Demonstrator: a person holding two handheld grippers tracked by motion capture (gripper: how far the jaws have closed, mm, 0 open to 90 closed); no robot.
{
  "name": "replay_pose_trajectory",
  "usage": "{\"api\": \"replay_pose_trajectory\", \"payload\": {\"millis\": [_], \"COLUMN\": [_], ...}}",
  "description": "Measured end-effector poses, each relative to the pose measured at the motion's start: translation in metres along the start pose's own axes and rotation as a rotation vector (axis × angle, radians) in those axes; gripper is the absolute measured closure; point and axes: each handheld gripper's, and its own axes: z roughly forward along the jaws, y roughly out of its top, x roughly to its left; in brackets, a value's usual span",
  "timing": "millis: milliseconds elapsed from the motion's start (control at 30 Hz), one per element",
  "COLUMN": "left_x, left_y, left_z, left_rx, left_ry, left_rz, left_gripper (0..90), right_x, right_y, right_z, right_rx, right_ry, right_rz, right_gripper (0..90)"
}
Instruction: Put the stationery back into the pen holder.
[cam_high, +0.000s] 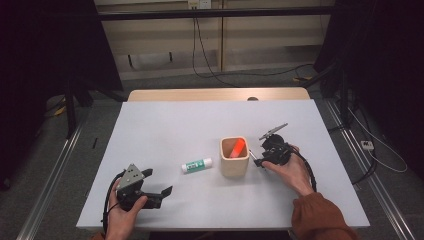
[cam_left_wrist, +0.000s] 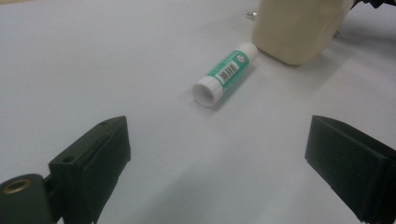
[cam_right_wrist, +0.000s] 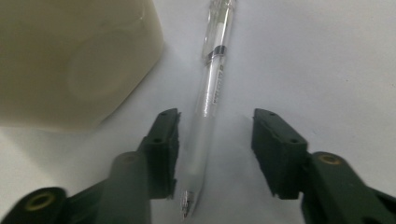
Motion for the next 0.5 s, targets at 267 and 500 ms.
{"api": "replay_pose_trajectory", "payload": {"millis": [267, 500], "left_x": [0.0, 0.0], "left_y": [0.0, 0.0], "left_z": [0.0, 0.001], "left_rx": [0.0, 0.002], "left_ry": [-0.001, -0.005], "left_rz": [0.0, 0.003], "left_gripper": [6.7, 6.7], "right_x": [0.007, 0.014], "right_y": [0.002, 0.003], "right_z": [0.005, 0.006], "right_rx": [0.008, 0.022], "right_ry": [-0.014, -0.041], "right_rz": [-0.027, -0.052], "right_gripper": [66.5, 72.9]}}
